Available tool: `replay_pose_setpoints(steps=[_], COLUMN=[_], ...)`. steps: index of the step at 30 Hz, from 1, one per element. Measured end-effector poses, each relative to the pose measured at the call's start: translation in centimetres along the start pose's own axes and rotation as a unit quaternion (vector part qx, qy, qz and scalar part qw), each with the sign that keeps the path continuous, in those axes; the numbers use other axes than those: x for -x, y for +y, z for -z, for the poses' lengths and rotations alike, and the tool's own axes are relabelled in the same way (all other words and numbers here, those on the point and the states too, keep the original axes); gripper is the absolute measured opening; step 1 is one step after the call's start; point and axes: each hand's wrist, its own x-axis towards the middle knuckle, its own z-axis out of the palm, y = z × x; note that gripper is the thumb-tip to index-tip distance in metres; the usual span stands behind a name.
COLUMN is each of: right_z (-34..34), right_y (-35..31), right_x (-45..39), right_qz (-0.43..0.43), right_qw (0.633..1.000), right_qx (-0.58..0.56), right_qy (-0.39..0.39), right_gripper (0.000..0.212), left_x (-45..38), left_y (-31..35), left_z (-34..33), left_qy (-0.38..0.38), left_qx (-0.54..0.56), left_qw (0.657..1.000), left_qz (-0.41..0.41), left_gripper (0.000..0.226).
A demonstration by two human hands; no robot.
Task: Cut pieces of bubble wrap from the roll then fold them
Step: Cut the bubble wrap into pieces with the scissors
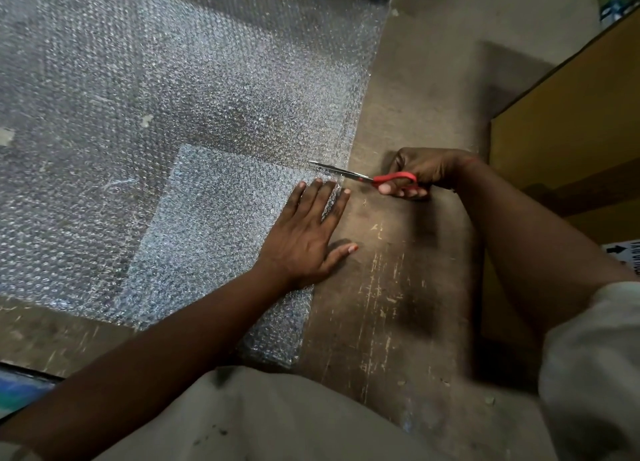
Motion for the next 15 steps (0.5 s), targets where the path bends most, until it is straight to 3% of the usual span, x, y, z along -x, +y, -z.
replay_pose_setpoints(steps=[15], right_z=[-0.1], right_y=[-0.8], right_x=[-0.4], right_qz=[0.012], right_qw=[1.0], right_qx=[0.005], right_qy=[0.008], right_gripper=[0.057], left_x=[0.1], left_y=[0.1], left_z=[0.2], left_qy=[0.003], left_qx=[-0.001], left_qw=[1.0], left_qz=[-0.002], left_gripper=[0.092])
